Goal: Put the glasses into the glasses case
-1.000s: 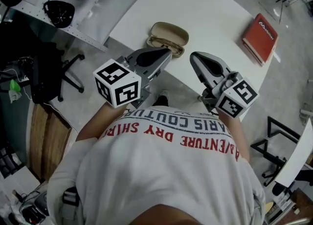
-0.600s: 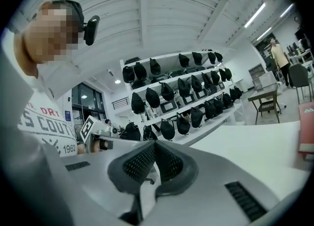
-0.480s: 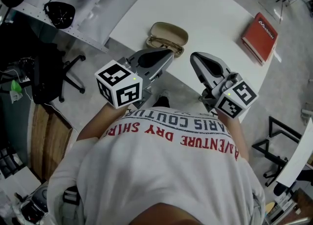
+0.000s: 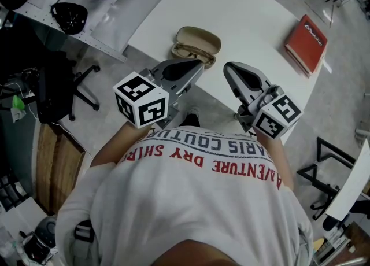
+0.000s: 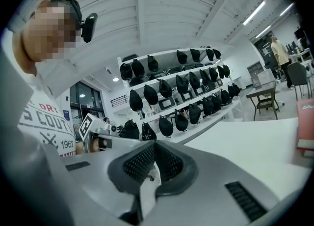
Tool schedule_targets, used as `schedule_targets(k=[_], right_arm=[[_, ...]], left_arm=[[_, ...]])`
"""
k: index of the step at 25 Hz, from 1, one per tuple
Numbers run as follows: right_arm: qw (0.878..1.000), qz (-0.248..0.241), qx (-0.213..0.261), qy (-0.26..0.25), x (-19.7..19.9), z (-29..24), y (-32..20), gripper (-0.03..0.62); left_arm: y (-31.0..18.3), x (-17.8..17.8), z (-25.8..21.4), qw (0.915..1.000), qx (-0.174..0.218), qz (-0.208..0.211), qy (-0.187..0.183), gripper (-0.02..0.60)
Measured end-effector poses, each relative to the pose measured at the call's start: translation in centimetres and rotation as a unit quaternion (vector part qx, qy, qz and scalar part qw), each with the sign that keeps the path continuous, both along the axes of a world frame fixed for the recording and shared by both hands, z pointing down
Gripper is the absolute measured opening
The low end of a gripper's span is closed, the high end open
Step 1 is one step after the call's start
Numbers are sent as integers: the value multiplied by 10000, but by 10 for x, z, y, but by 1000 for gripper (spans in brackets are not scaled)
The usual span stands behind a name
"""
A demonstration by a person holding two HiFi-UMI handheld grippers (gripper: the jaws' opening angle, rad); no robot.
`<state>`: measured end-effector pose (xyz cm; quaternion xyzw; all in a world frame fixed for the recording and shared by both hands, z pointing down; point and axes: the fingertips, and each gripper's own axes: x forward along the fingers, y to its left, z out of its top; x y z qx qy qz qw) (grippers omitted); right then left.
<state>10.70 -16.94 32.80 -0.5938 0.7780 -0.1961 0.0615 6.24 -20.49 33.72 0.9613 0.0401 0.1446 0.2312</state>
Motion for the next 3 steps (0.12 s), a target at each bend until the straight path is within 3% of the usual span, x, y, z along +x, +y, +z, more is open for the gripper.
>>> schedule_targets(k=[3], right_arm=[[10000,-33,-12,16,3,1,-4,23]], left_arm=[[-2,4,1,10000,10,-15,-22,28]])
